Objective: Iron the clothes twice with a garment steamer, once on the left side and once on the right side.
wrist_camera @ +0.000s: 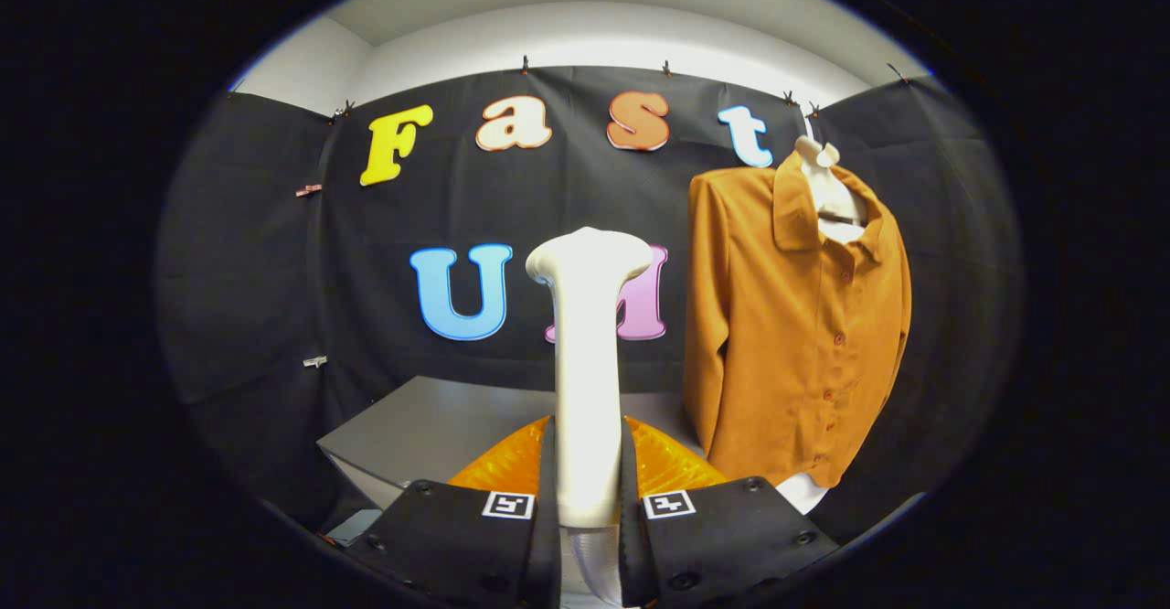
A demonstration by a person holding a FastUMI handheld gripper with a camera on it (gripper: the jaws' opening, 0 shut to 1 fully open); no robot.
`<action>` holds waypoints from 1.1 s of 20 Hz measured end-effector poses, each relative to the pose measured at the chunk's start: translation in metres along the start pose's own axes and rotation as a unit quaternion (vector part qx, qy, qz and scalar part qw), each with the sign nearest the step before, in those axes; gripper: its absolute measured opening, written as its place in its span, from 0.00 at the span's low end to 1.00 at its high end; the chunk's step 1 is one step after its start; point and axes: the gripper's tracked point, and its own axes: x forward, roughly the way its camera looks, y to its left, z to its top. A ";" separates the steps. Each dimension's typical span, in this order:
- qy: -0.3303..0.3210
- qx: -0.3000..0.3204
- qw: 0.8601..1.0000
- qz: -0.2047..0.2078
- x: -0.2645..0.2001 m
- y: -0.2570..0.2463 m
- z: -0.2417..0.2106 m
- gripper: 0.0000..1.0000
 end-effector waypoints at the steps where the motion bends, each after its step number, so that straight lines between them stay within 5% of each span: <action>1: -0.018 0.001 1.000 0.000 -0.006 -0.006 0.012 0.28; 9: -0.107 0.007 0.993 -0.041 -0.017 -0.088 0.057 0.28; 22: -0.073 0.023 0.991 -0.110 0.034 -0.192 0.007 0.28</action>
